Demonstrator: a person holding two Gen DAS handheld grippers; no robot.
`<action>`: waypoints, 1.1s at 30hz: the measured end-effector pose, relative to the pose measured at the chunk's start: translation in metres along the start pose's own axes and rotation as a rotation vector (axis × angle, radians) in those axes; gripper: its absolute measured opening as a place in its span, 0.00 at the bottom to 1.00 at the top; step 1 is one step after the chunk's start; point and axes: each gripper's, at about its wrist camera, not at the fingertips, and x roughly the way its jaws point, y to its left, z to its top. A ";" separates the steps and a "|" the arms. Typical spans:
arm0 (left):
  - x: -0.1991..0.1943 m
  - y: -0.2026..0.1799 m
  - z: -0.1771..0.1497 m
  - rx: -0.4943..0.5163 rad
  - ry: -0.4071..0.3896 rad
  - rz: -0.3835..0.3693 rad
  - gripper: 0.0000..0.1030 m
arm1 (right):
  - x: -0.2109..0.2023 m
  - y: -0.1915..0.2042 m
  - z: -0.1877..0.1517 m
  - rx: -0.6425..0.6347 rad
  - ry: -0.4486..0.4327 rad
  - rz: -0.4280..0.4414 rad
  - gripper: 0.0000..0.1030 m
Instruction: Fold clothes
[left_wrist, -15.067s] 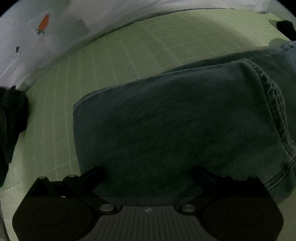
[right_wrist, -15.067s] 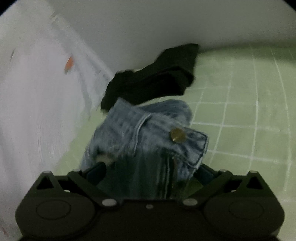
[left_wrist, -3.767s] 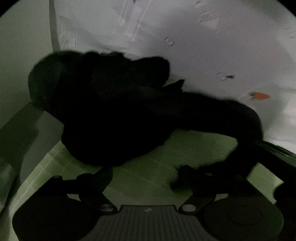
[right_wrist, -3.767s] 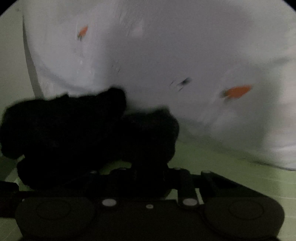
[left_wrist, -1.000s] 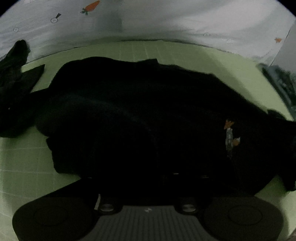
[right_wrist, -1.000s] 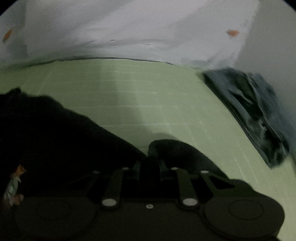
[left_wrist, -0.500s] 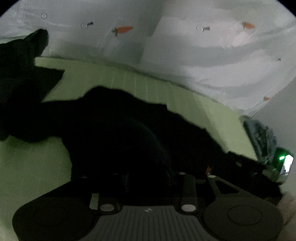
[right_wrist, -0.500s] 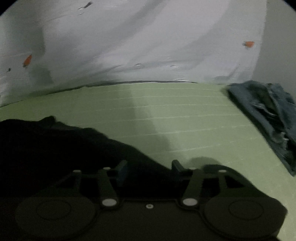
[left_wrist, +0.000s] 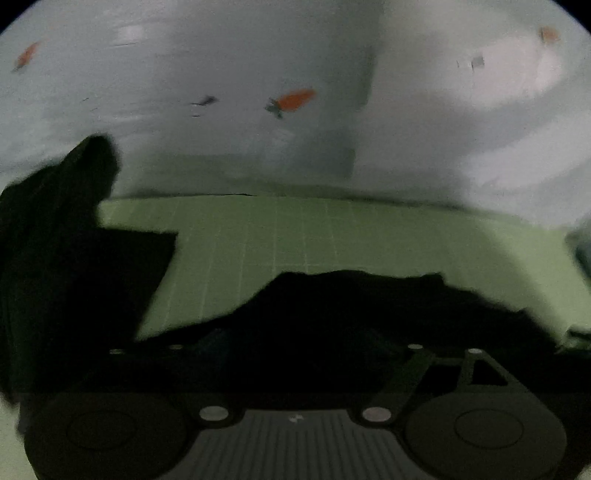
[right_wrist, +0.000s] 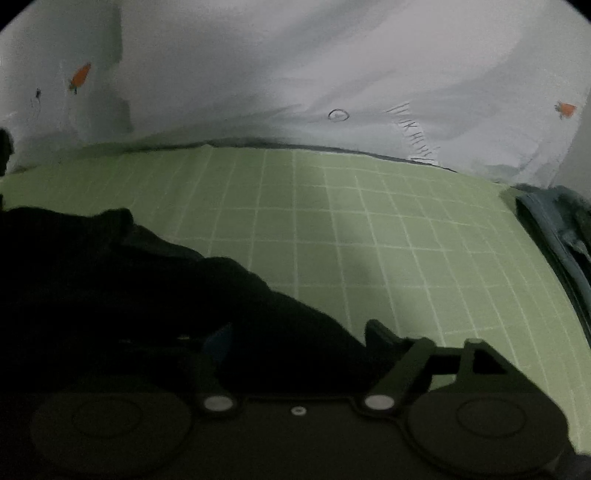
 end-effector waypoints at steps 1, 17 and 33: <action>0.014 -0.003 0.005 0.037 0.008 0.017 0.85 | 0.005 -0.001 0.003 -0.002 0.011 0.009 0.79; 0.079 -0.016 0.008 -0.214 0.027 0.206 0.07 | 0.010 -0.013 0.022 0.012 -0.026 0.235 0.10; -0.283 0.041 0.032 -0.458 -0.770 0.481 0.06 | -0.164 0.079 0.188 -0.055 -0.652 0.667 0.10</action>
